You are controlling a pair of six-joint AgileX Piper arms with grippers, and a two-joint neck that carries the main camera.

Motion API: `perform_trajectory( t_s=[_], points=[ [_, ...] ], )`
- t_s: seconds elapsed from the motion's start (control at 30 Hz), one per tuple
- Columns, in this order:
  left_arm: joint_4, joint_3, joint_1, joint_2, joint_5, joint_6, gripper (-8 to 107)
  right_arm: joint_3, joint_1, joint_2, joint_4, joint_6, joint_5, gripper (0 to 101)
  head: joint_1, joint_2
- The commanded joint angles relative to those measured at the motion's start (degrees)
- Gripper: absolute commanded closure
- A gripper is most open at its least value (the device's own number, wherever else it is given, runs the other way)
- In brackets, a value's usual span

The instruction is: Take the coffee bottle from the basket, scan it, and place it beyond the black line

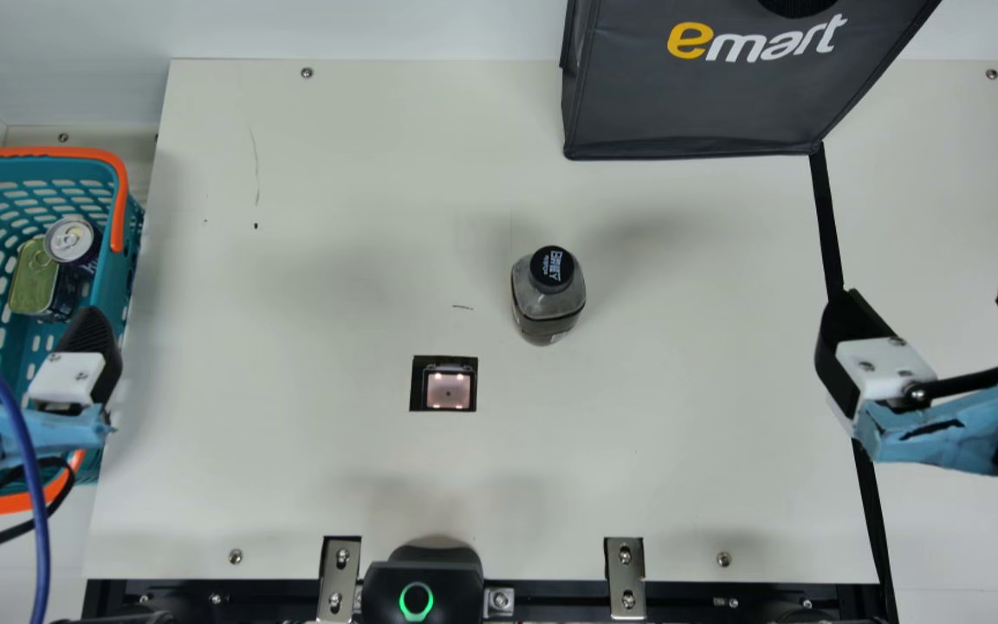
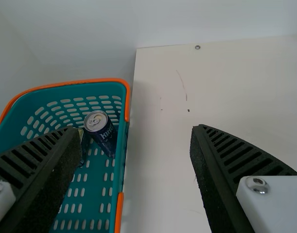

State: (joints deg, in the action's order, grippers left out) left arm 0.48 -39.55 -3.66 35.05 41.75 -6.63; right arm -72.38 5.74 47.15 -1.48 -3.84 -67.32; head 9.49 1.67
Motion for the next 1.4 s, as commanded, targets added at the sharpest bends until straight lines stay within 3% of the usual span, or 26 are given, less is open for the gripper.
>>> perform_trajectory(
  t_s=[0.0,1.37],
  points=[
    [0.0,0.0,0.0,0.0,0.0,0.0,9,-0.27,0.81,0.56,-0.06,-0.21,0.19,10,-1.57,-0.09],
    [0.0,0.0,0.0,0.0,0.0,0.0,9,-1.63,13.92,11.23,-1.95,3.01,4.63,10,-1.57,-0.09]
  ],
)
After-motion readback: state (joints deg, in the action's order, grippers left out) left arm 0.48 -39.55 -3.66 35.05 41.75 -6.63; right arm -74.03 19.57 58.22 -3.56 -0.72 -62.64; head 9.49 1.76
